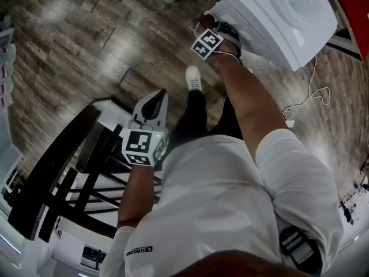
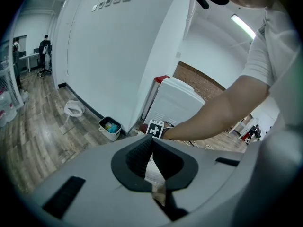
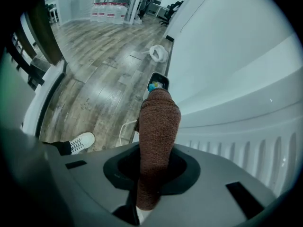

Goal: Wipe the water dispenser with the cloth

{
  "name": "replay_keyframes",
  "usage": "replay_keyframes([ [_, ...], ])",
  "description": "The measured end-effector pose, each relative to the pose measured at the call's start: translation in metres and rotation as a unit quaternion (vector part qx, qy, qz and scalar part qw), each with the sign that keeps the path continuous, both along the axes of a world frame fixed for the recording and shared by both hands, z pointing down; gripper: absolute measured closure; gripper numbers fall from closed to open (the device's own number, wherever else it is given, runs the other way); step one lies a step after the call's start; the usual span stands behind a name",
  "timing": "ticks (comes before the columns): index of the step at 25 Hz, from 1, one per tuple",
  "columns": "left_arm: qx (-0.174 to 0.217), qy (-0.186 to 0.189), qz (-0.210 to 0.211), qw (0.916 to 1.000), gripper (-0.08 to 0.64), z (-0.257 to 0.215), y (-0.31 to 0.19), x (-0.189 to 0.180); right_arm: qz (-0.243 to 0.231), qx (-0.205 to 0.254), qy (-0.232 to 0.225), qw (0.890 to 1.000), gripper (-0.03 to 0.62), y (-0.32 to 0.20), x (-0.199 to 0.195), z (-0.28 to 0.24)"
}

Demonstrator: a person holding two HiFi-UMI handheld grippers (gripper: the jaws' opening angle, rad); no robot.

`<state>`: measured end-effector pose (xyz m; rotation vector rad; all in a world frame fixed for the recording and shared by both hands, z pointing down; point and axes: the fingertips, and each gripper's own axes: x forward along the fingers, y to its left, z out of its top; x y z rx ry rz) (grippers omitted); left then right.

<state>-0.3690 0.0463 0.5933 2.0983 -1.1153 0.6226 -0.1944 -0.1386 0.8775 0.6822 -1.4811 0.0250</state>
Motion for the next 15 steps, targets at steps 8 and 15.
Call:
replay_keyframes([
  [8,0.019,0.022,0.007,0.9996,0.560,-0.012,-0.013,0.017,0.046,0.019,-0.158,0.986,0.520,0.007,-0.020,-0.055],
  [15,0.038,0.037,0.030,0.9981,0.559,-0.032,-0.031,0.045,0.031,0.040,-0.306,0.951,0.520,0.051,-0.037,-0.176],
])
